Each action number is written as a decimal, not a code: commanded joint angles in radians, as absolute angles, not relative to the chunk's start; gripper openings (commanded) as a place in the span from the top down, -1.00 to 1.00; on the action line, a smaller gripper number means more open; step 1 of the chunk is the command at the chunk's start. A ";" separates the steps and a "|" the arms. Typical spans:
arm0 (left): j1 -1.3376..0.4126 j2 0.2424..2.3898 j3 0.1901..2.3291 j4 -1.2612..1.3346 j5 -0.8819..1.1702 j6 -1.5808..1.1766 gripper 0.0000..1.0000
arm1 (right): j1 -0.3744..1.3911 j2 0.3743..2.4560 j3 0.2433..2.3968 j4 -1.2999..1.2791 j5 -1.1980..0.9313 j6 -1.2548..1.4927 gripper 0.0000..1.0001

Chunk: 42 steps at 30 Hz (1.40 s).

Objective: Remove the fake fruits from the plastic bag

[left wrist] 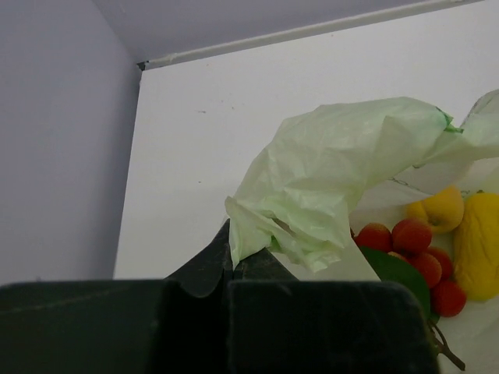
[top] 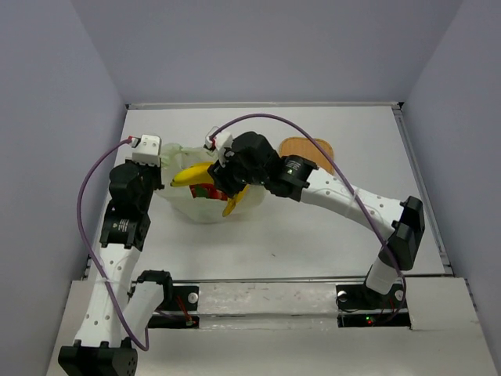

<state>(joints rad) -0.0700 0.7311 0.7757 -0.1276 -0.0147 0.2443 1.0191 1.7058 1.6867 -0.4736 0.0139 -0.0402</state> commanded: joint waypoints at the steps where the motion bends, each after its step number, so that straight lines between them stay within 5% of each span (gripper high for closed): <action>1: -0.066 0.715 0.842 -0.071 -0.044 0.210 1.00 | 1.012 1.746 1.724 -0.563 0.089 -0.072 0.99; 9: -0.066 0.690 0.799 -0.066 -0.011 0.272 1.00 | 1.012 1.697 1.903 -0.422 -0.094 0.035 0.99; 15: -0.066 0.678 0.779 -0.077 -0.005 0.259 1.00 | 0.962 1.648 2.043 -0.266 0.162 0.093 0.99; 21: -0.066 0.650 0.764 -0.084 -0.011 0.264 1.00 | 0.767 1.620 1.958 -0.369 0.506 0.176 0.99; 28: -0.067 0.635 0.749 -0.080 -0.006 0.267 1.00 | 0.422 1.627 1.636 -0.469 0.519 0.241 0.99; 32: -0.066 0.632 0.750 -0.080 -0.005 0.270 1.00 | 0.368 1.713 1.576 -0.494 0.387 0.207 0.99; 42: -0.067 0.629 0.755 -0.084 -0.005 0.256 1.00 | 0.316 1.988 1.597 -0.499 0.445 0.108 0.99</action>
